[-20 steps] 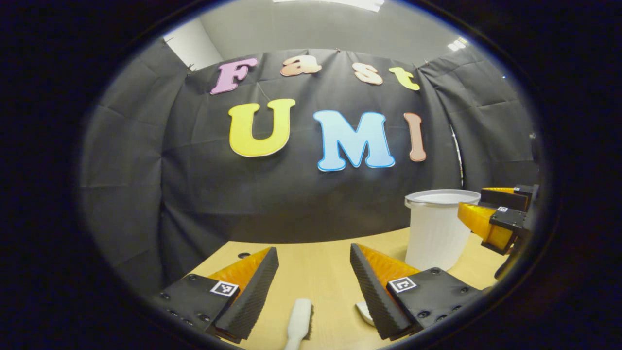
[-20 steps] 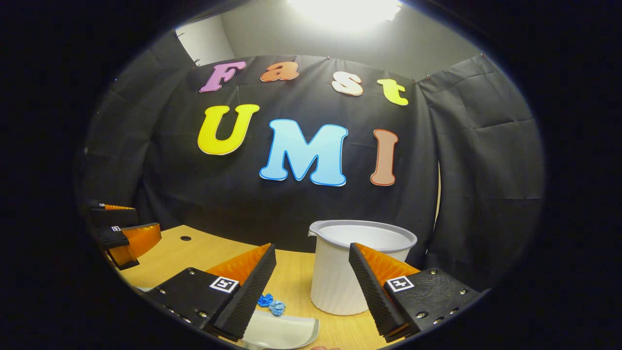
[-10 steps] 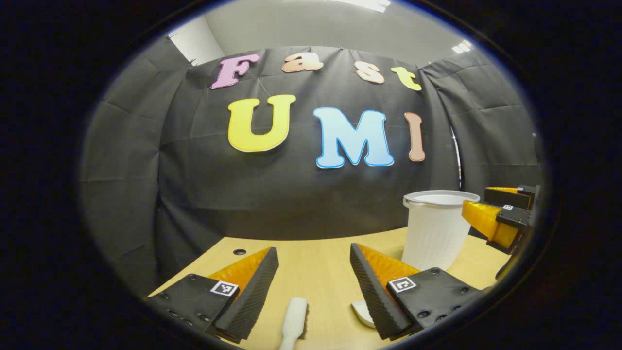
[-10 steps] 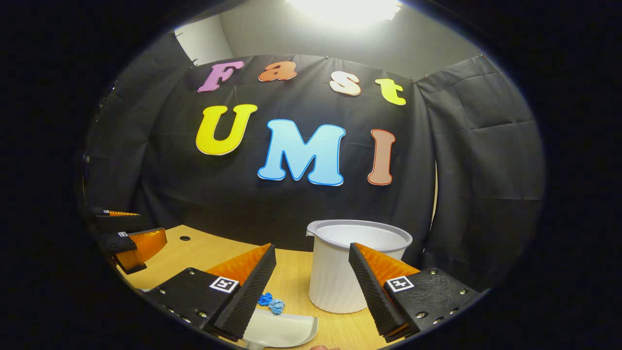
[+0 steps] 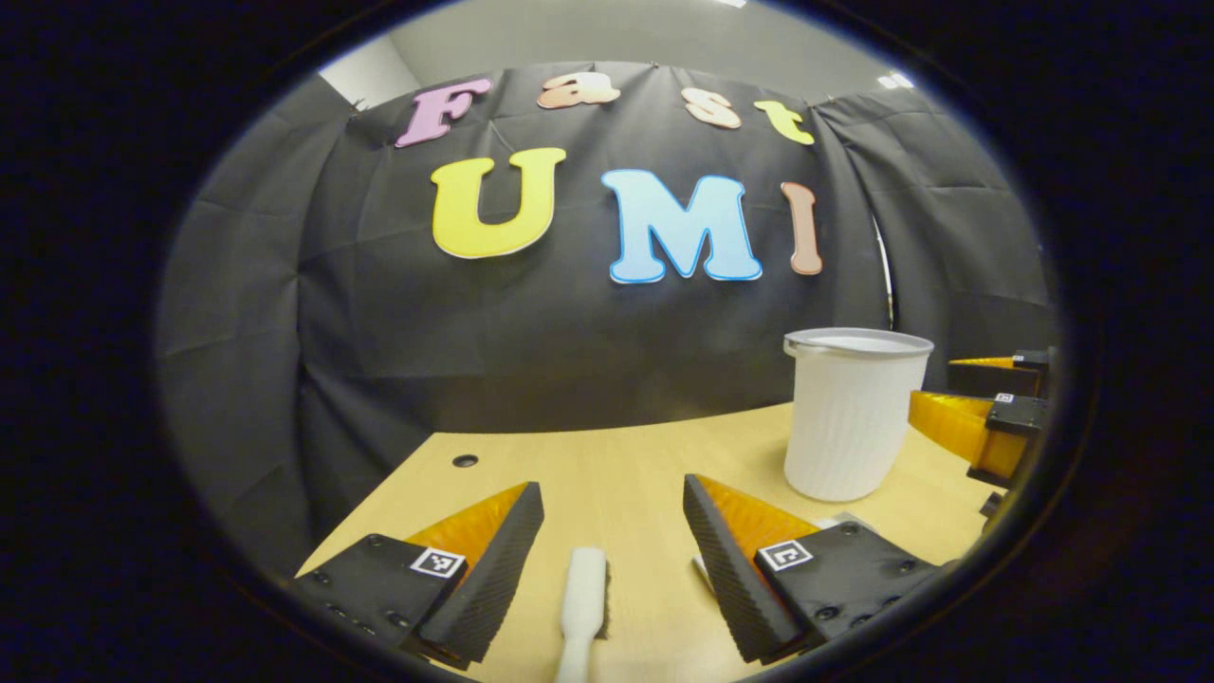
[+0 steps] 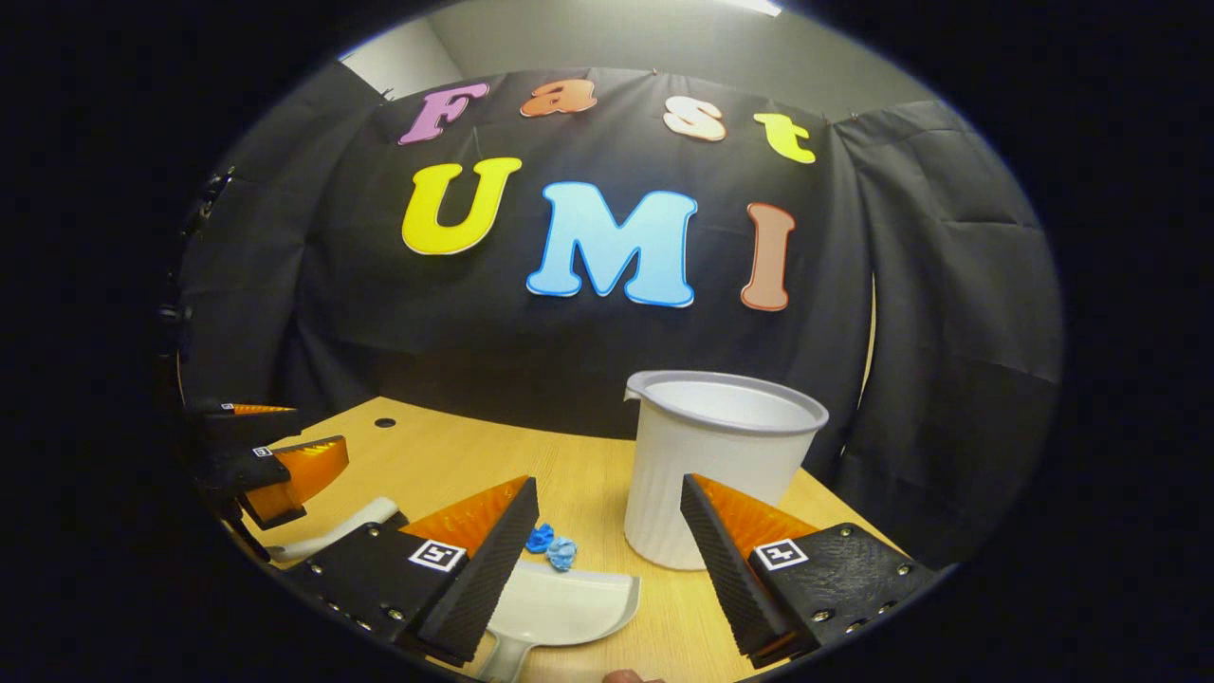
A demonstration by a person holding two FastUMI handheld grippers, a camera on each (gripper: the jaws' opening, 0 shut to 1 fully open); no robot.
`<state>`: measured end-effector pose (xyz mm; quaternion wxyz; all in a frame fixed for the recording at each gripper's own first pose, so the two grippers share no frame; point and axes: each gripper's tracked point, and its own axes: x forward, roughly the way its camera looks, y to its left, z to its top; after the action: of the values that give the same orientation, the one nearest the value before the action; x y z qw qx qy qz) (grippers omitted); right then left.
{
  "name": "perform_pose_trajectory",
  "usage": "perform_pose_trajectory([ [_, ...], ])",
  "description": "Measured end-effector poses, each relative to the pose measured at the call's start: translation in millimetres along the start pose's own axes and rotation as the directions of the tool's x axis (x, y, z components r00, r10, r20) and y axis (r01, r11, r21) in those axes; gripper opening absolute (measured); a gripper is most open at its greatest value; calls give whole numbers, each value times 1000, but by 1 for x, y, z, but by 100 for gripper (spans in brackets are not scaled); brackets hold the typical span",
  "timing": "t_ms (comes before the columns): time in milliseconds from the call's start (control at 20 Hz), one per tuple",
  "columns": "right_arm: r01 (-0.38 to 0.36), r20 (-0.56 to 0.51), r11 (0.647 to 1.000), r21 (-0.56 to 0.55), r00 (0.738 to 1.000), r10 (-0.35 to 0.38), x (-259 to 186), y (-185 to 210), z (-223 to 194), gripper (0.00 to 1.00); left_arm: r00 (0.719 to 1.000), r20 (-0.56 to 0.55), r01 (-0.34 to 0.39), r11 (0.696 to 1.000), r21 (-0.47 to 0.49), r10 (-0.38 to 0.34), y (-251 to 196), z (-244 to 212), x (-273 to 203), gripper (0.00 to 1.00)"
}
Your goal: Pick up the small broom and dustpan from the desktop, sweep the trash into the dustpan with the broom, and then empty the trash into the garbage bin.
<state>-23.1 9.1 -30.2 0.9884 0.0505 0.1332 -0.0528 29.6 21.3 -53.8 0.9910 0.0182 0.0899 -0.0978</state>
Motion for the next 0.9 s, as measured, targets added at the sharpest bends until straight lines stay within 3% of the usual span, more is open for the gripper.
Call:
perform_pose_trajectory([
  [100,-18,-72,1000,25,997,19,-6,5,-23,95,999,-47,2,1000,6,-2,3,-18,-2,97],
  [300,-17,-157,999,33,987,22,-5,7,-47,95,992,-127,8,1000,-8,-9,8,-51,-8,100],
  [400,-20,-195,999,33,980,26,-9,10,-58,95,982,-190,4,1000,-17,-8,15,-73,-9,97],
  [550,-27,-269,998,59,962,41,-15,18,-79,95,960,-278,5,999,-35,-15,21,-98,-10,100],
  [900,-28,-481,993,113,873,79,-32,37,-132,95,888,-459,31,1000,-1,-28,31,-143,-9,97],
])
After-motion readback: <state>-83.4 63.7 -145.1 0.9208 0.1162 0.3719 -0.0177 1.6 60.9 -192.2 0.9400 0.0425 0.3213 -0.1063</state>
